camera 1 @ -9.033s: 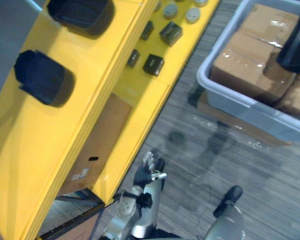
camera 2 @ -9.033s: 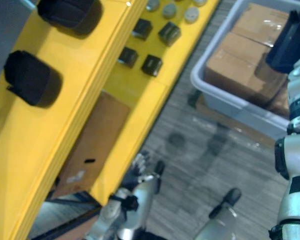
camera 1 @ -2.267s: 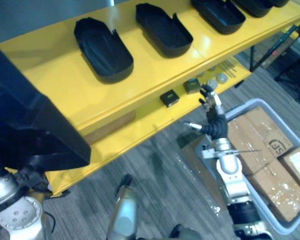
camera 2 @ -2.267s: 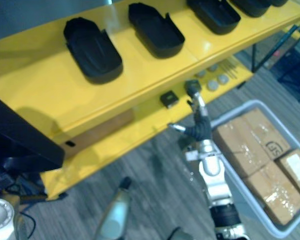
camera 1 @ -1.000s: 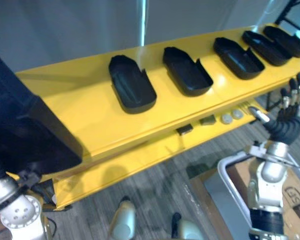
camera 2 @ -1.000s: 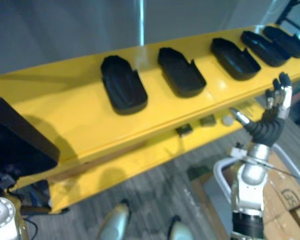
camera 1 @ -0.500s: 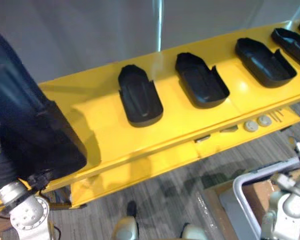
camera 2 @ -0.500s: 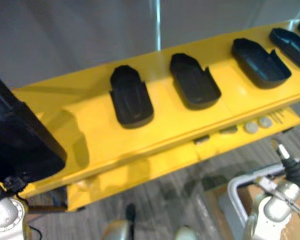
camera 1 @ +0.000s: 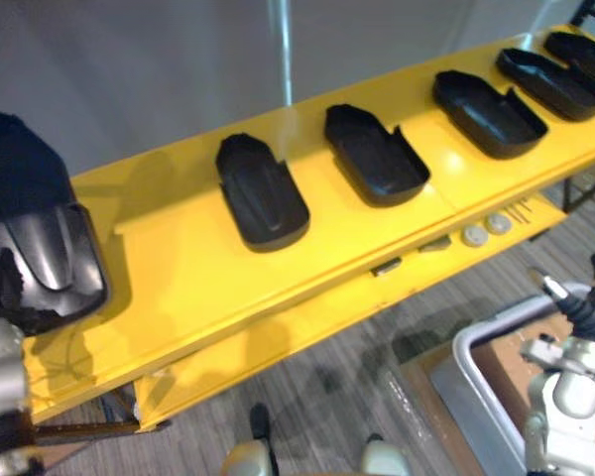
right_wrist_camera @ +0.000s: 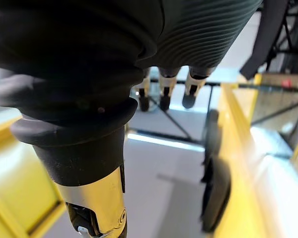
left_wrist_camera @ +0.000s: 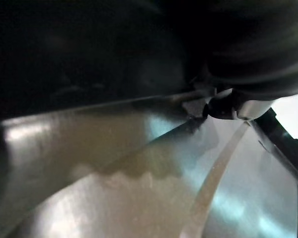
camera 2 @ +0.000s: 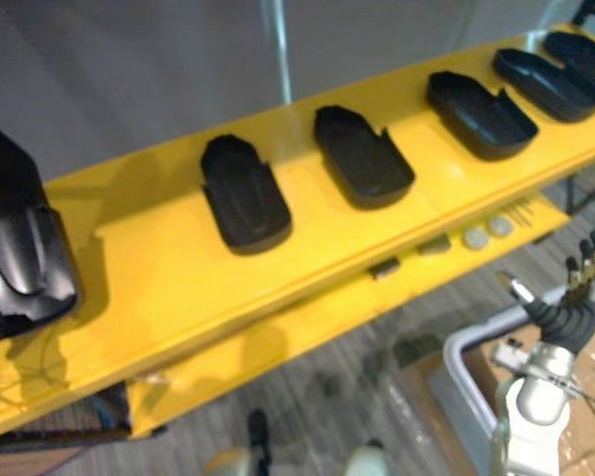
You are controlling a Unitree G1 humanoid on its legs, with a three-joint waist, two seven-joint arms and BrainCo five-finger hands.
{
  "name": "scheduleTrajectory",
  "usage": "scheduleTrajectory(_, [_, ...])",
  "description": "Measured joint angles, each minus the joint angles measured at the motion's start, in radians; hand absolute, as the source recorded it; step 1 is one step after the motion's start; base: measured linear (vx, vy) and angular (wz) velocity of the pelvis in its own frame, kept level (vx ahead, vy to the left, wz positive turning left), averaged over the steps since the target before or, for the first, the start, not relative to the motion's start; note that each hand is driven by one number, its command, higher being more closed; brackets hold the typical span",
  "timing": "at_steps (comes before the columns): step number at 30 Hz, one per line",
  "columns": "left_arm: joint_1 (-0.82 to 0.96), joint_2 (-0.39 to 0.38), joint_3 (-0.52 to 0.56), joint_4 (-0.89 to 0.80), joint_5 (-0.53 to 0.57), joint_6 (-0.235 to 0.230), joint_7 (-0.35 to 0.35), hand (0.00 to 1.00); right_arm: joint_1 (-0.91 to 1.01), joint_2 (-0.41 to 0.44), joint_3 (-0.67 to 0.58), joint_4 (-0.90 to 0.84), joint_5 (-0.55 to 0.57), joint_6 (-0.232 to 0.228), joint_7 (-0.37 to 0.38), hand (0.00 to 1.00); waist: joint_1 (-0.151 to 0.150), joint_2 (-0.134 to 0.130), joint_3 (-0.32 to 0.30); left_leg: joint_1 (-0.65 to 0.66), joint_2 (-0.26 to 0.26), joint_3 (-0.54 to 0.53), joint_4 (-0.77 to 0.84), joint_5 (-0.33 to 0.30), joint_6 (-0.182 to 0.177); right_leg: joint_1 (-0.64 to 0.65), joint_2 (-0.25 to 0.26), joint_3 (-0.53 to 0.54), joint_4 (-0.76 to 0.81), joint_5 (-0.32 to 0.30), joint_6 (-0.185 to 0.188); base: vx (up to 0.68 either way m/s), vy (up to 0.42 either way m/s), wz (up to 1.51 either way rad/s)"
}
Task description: Walk over and take plastic housings, then place them on the shelf
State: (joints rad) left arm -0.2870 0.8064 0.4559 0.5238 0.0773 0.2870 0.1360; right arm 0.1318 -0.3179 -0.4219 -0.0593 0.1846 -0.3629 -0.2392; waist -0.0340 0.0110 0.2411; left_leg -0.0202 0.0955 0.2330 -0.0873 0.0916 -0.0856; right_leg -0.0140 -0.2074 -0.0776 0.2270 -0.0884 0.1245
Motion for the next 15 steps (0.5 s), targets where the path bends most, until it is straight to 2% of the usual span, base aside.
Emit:
scheduleTrajectory(3, [-0.124,0.039,-0.050,0.143,0.002,0.037,-0.045,1.00,-0.001,-0.027,0.019,0.022,0.022,0.002,0.016,0.00,-0.024,0.000,0.000,0.004,0.009,0.024,0.000,0.001,-0.001,-0.007,0.004,0.017,-0.001,0.000,0.000,0.00,-0.012,-0.16])
scheduleTrajectory(5, [-0.163,0.052,-0.088,0.175,0.002,0.056,-0.072,1.00,-0.001,-0.040,0.031,0.033,0.037,0.002,0.022,0.00,-0.037,0.000,0.000,0.004,0.010,0.025,0.000,0.004,-0.005,-0.008,0.011,0.024,-0.001,0.000,0.000,0.01,-0.013,-0.10])
scheduleTrajectory(10, [-0.239,0.053,-0.143,0.247,0.000,0.112,-0.158,1.00,0.000,-0.045,0.064,0.035,0.037,0.008,0.023,0.00,-0.039,0.000,0.000,0.021,0.011,0.050,0.006,0.015,-0.012,-0.018,0.018,0.052,0.009,0.000,0.000,0.02,-0.001,-0.11])
scheduleTrajectory(15, [-0.243,0.053,-0.189,0.259,0.019,0.180,-0.211,1.00,-0.001,-0.053,0.103,0.039,0.038,0.016,0.022,0.00,-0.048,0.000,-0.001,0.023,0.011,0.050,0.006,0.019,-0.016,-0.019,0.019,0.052,0.013,0.000,0.000,0.00,-0.004,-0.01])
